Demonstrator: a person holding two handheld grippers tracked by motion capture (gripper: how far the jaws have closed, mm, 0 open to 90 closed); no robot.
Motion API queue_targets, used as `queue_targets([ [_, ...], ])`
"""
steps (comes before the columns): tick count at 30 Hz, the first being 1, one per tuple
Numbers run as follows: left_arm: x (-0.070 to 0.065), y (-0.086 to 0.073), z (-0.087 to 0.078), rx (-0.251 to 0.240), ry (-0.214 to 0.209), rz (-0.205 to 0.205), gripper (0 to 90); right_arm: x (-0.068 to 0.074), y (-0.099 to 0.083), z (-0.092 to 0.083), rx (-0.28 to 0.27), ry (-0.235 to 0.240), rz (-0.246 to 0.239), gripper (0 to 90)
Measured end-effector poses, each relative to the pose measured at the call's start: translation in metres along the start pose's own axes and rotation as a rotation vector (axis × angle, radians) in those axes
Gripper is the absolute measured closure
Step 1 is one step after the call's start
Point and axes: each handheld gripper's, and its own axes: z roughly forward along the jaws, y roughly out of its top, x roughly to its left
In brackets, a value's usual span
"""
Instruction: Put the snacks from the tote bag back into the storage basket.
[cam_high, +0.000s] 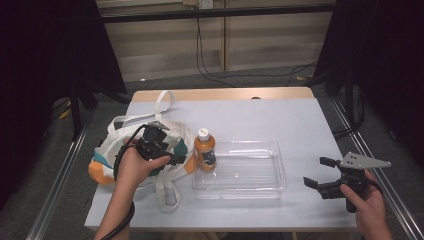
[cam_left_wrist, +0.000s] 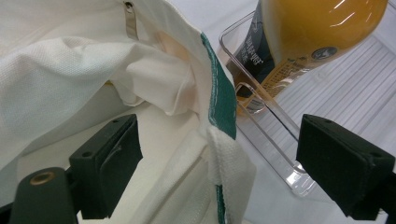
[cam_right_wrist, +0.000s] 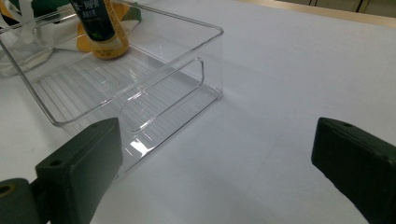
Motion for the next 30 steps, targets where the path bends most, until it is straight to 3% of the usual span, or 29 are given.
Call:
queue_targets([
  [9, 0.001, -0.006, 0.003, -0.003, 0.002, 0.011, 13.3, 0.001, 0.0, 0.0, 0.004, -0.001, 0.005, 1.8],
  [16, 0.001, -0.013, 0.0, -0.043, -0.002, 0.01, 13.2, 0.001, -0.001, 0.001, 0.005, 0.001, 0.002, 1.8],
  [18, 0.001, -0.016, -0.002, -0.064, 0.002, -0.007, 13.0, 0.002, -0.001, 0.002, 0.007, 0.003, 0.001, 1.8],
  [22, 0.002, -0.019, -0.004, -0.061, 0.016, 0.005, 12.9, 0.003, -0.001, 0.003, 0.01, 0.002, 0.0, 1.8],
  [29, 0.003, -0.026, -0.006, -0.098, 0.007, -0.026, 12.5, 0.005, -0.001, 0.005, 0.017, 0.004, -0.005, 1.8],
  [30, 0.004, -0.027, -0.007, -0.075, 0.016, -0.011, 12.5, 0.005, -0.001, 0.005, 0.02, 0.004, -0.008, 1.8],
])
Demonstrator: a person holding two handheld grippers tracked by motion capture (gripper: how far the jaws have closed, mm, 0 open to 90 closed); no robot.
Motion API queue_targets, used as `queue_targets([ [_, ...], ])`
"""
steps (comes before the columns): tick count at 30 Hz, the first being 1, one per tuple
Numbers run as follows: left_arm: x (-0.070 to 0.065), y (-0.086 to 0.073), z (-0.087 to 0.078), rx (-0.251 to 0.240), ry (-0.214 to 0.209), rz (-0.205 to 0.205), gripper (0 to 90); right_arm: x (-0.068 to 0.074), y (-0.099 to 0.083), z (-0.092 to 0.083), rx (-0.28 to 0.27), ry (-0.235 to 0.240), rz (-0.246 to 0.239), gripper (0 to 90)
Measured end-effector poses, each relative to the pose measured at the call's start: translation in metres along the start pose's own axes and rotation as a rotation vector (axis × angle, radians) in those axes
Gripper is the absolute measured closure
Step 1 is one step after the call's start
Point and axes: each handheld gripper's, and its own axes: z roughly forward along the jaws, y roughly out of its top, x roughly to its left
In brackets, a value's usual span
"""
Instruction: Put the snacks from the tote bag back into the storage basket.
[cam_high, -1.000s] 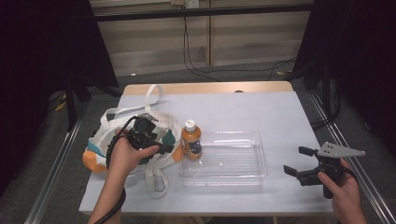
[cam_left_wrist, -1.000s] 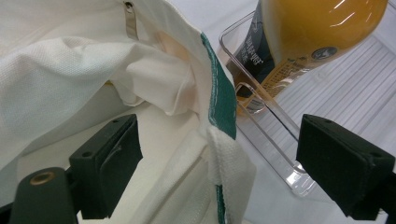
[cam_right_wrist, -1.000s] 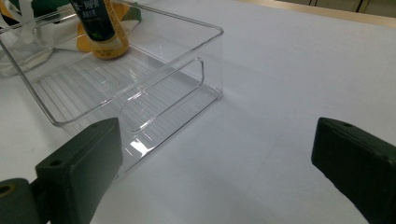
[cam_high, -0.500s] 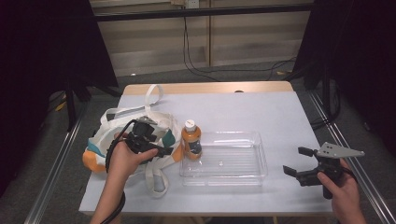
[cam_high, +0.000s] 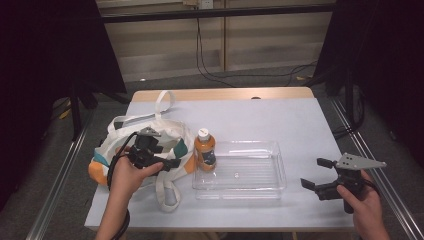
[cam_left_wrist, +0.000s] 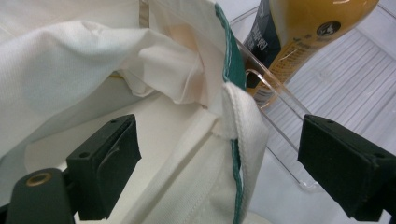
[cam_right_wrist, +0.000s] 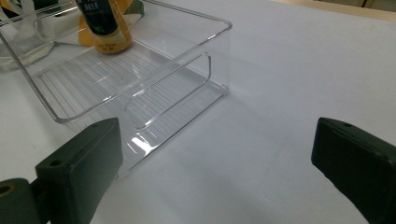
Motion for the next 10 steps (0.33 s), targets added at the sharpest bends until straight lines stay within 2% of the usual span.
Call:
queue_targets([
  [1, 0.0005, -0.0015, 0.0002, -0.004, -0.001, 0.013, 12.5, 0.0, 0.0, 0.0, 0.0, 0.0, 0.0, 1.8],
  [6, -0.0023, -0.0067, 0.0006, -0.019, -0.001, -0.001, 12.4, 0.0006, -0.0003, 0.0007, 0.013, 0.004, -0.016, 1.8],
  [7, -0.0021, -0.0074, 0.0006, -0.007, -0.01, 0.0, 12.3, 0.0004, -0.0004, 0.0005, 0.014, 0.004, -0.017, 1.8],
  [8, -0.0022, -0.0081, 0.0009, -0.008, 0.003, 0.01, 12.2, -0.0001, -0.001, 0.0004, 0.02, 0.002, -0.014, 1.8],
  [10, -0.003, -0.0087, 0.0023, -0.021, 0.008, 0.001, 11.9, -0.0009, -0.0013, 0.0006, 0.022, 0.001, -0.016, 1.8],
])
